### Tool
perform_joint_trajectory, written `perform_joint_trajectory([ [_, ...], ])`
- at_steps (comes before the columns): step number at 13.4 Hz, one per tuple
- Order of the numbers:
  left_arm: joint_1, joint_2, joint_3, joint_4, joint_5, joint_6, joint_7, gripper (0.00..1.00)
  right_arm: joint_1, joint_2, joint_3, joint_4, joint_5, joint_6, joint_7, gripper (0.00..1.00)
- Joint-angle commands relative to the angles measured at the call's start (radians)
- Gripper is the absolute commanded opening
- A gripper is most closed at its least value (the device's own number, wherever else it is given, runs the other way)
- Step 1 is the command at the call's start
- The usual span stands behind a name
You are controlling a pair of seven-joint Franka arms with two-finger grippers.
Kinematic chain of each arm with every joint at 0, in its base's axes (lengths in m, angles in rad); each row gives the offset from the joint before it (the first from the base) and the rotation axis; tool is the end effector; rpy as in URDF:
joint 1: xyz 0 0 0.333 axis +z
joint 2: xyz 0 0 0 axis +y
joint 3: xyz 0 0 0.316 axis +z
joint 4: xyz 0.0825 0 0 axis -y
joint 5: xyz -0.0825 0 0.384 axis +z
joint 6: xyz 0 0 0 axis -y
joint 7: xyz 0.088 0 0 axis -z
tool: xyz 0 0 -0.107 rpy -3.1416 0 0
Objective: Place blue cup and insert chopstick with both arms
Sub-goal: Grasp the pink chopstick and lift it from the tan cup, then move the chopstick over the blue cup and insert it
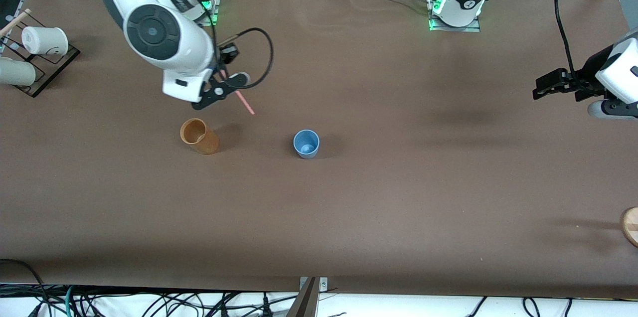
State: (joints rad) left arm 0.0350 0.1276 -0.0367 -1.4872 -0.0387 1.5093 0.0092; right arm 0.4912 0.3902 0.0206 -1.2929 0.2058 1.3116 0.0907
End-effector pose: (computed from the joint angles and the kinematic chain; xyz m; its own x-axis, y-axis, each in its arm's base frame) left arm 0.5855 -0.0040 0.5859 0.9944 -0.0135 -0.1048 -0.0088 -0.9990 0.0443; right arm 0.5385 0.3294 0.5041 0.8249 0.4232 -0.3748 0.3842 -0.9060 -0.1775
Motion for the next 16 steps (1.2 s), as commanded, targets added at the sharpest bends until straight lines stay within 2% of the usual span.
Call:
perform_joint_trajectory([
  [1,-0.007,-0.002,0.0,0.001,-0.003,0.011,0.028,1.0,-0.013,0.13,-0.007,0.132,0.153,0.001,0.143,0.0],
  [4,-0.009,0.01,0.0,0.002,-0.003,0.011,0.028,1.0,-0.023,0.191,-0.011,0.132,0.324,0.096,0.28,0.0],
  [5,-0.009,0.01,0.001,0.002,-0.003,0.011,0.026,1.0,-0.025,0.2,-0.013,0.13,0.345,0.124,0.288,0.0],
  [9,-0.001,0.03,0.003,0.002,-0.003,0.014,0.025,1.0,-0.017,0.262,-0.008,0.13,0.357,0.236,0.383,0.0],
  [16,-0.003,0.037,0.005,0.002,0.002,0.019,0.025,1.0,-0.005,0.322,-0.01,0.122,0.342,0.241,0.396,0.0],
])
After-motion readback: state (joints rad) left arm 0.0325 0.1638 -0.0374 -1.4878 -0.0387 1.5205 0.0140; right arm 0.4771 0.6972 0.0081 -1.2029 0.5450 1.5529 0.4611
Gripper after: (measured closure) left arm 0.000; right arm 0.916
